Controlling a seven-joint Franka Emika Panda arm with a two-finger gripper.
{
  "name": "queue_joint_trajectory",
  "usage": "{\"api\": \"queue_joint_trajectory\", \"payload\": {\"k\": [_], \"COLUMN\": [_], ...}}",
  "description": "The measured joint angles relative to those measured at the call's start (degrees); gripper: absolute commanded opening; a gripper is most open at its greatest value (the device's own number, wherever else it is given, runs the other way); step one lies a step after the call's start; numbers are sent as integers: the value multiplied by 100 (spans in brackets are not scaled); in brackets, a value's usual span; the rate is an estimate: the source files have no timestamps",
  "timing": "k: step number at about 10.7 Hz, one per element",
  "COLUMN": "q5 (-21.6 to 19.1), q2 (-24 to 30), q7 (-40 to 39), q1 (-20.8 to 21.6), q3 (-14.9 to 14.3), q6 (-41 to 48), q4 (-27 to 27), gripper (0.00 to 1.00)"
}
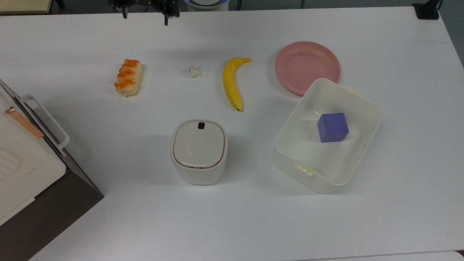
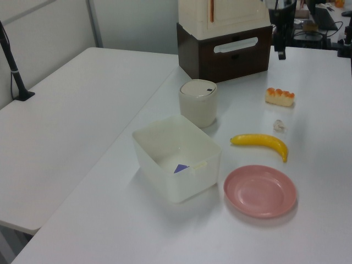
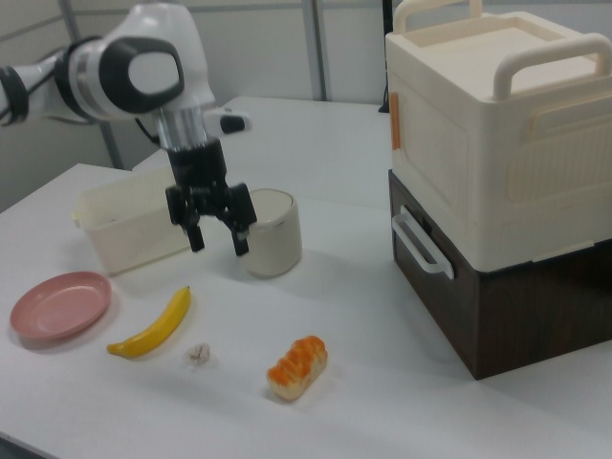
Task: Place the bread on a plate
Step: 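Move the gripper down over the orange-topped bread roll, then close the gripper on the bread roll and lift it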
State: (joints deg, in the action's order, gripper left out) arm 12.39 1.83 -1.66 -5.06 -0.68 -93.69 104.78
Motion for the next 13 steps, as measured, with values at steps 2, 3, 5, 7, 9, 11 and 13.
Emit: {"api": "queue_joint_trajectory", "payload": {"k": [2,3,5,7,9,11,13], "q5": [267,464,679,918,1185,1521,1735], "q2": [-39,-105,-446,-797,-980,-1186,-1459], "q7": [6,7,11,14,25,25,25], "q1": [-74,-165,-403,-540,-672,-800,-814], "q3": [-26,-35,-58,-68,-73,-74,-61], "q6": [-489,-833,-1430,-1654,-1828,-1988,-2061], "q4": [564,865,1228,1248,1246,1248,1243], "gripper": [100,100,100,100,100,100,100]}}
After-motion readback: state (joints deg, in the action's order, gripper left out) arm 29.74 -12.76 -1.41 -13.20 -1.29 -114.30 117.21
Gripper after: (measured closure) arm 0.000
